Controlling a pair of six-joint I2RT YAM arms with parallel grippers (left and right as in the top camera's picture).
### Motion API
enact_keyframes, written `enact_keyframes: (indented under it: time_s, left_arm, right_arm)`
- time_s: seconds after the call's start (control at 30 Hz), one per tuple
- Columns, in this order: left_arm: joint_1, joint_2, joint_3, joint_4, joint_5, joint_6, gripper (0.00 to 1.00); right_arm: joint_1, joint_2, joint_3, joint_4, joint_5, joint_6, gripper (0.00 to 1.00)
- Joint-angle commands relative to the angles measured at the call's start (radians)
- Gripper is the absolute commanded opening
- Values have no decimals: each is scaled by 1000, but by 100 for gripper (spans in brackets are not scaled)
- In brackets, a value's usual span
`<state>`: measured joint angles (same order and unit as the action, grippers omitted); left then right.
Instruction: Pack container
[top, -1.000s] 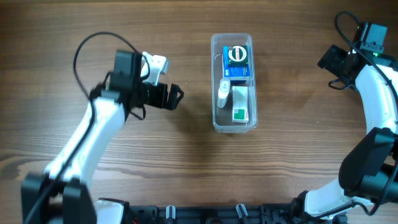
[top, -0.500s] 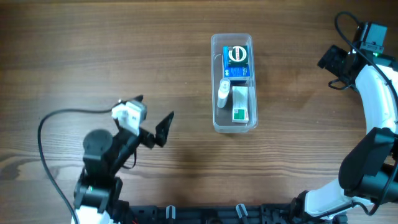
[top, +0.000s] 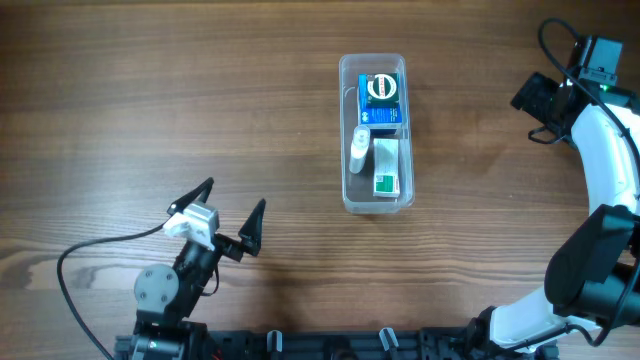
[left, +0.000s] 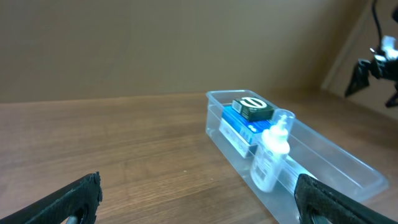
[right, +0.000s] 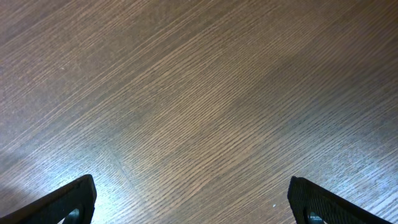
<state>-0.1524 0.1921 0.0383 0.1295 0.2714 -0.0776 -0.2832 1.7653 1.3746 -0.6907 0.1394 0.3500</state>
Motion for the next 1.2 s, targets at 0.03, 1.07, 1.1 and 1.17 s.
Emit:
enact_keyframes:
  time_s: [0.03, 1.07, 1.1, 1.17]
  left_arm:
    - [43, -60, -33, 7, -57, -61, 100]
    - [140, -189, -33, -187, -60, -58, 100]
    - [140, -189, -33, -187, -60, -58, 100]
    - [140, -189, -33, -187, -60, -58, 100]
  right_arm:
    - [0, -1, -5, 2, 11, -7, 99]
    - [0, -1, -5, 2, 10, -7, 100]
    - [0, -1, -5, 2, 10, -7, 100]
    - [0, -1, -5, 2, 10, -7, 100]
